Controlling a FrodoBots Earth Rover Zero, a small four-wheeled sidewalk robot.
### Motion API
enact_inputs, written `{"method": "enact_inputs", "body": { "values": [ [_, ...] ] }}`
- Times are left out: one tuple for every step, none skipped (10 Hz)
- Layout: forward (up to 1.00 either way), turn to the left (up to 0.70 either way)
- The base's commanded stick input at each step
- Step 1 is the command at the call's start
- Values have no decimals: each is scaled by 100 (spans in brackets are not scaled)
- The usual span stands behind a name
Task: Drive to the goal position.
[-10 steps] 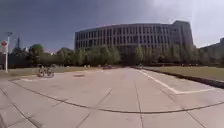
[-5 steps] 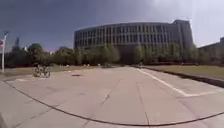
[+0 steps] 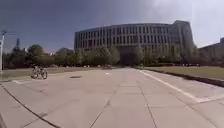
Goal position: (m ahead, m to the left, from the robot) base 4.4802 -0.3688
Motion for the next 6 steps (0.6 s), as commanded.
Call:
{"method": "enact_inputs", "body": {
  "values": [
    [70, 1],
    [70, 1],
    [70, 1],
    [70, 1],
    [70, 1],
    [70, 1]
  ]
}}
